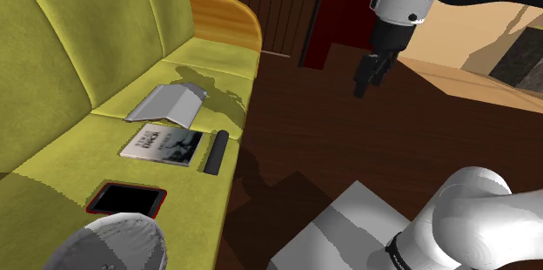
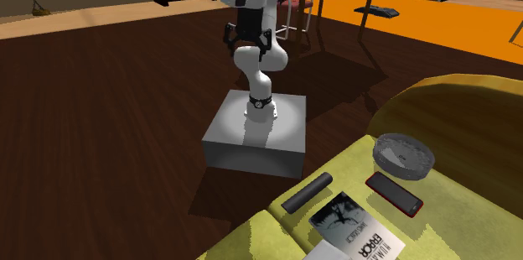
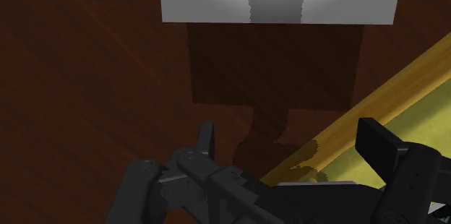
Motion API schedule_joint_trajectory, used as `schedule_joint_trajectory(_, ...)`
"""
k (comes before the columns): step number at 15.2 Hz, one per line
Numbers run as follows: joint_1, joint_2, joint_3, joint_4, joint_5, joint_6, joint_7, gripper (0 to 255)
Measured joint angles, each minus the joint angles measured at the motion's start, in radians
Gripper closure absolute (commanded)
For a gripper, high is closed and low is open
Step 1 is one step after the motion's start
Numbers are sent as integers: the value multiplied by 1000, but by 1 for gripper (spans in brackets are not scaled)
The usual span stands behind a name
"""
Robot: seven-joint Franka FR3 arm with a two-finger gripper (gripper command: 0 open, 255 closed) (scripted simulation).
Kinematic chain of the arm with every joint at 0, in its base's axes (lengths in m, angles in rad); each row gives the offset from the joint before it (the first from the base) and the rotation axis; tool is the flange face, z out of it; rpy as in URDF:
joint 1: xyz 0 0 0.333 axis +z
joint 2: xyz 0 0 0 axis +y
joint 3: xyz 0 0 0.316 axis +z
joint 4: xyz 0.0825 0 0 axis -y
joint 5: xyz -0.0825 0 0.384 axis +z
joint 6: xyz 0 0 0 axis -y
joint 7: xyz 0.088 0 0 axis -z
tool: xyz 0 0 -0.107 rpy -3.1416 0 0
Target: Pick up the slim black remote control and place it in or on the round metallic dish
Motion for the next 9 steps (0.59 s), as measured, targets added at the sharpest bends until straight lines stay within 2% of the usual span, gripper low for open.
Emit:
schedule_joint_trajectory(2,-1,9,5,-6,8,12,14,0)
schedule_joint_trajectory(5,-6,51,37,-27,55,61,96,0)
schedule_joint_trajectory(9,-15,146,83,-49,122,163,216,0)
